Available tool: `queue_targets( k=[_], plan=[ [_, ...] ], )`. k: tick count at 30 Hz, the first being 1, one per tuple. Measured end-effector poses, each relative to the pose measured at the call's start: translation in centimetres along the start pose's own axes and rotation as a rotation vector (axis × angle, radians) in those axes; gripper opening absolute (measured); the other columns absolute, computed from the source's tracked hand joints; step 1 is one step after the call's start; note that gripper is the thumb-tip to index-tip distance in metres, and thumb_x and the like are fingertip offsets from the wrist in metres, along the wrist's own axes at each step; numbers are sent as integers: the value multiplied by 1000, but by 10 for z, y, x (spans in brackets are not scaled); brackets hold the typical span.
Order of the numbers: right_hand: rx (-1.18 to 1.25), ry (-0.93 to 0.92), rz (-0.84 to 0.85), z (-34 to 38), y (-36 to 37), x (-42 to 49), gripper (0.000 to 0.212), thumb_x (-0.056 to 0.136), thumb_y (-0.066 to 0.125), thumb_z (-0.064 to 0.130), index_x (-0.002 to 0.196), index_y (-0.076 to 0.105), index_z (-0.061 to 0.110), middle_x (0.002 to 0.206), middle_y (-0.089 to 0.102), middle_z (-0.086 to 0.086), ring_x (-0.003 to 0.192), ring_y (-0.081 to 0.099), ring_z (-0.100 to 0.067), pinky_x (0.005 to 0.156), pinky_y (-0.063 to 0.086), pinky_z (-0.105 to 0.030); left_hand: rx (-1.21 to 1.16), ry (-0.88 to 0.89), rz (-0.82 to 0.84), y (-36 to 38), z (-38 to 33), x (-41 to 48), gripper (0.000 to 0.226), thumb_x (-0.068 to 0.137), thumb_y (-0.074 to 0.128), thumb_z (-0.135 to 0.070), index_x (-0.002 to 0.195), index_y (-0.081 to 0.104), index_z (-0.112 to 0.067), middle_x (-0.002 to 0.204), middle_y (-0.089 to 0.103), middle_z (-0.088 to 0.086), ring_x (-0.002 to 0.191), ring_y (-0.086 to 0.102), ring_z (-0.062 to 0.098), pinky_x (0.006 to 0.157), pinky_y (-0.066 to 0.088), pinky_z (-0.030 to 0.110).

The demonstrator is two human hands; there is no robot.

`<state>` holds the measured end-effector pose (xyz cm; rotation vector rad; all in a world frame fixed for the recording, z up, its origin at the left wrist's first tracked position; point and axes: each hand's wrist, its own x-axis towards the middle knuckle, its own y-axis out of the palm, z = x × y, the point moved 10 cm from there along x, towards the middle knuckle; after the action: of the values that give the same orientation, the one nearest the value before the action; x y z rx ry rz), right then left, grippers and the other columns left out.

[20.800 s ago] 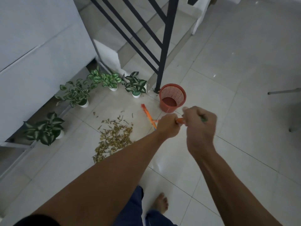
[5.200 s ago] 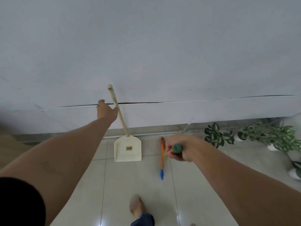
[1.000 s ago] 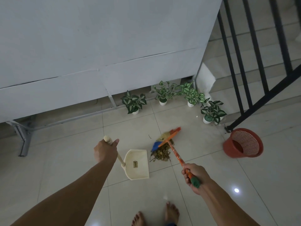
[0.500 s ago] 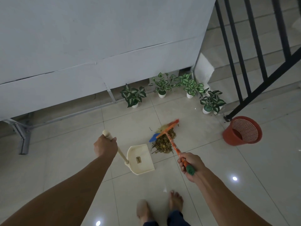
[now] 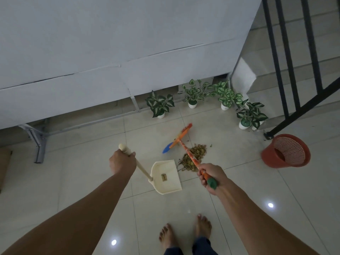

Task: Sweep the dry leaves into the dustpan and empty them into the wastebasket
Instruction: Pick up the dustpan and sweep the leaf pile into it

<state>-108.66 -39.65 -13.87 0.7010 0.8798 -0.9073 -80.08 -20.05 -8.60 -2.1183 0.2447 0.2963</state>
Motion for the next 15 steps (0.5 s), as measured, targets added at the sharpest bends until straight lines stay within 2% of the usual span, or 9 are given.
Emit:
queue_targets(
  k=[4,8,15],
  plan=[
    [67,24,-30,2,-4,3,12,92,59,8,104,58,5,63,48,-4,32,46,-5,29,34,-16,17,-19,-6,-1,1,1,29,88,68,-28,105,66,-4,92,66,11,82,60,27,70,51,35],
    [113,11,-13,5,-27,-23,10,91,59,4,97,62,-4,60,55,-8,33,46,-7,27,33,-16,29,-6,-5,2,-4,3,26,89,68,-26,104,66,-5,90,64,11,79,55,26,69,48,33],
    [182,21,7,5,-30,-14,14,93,52,3,104,61,-1,65,53,-8,33,45,-7,27,36,-18,44,-17,-23,1,-10,10,28,89,68,-27,104,66,-4,89,64,11,79,56,26,68,47,34]
  ],
)
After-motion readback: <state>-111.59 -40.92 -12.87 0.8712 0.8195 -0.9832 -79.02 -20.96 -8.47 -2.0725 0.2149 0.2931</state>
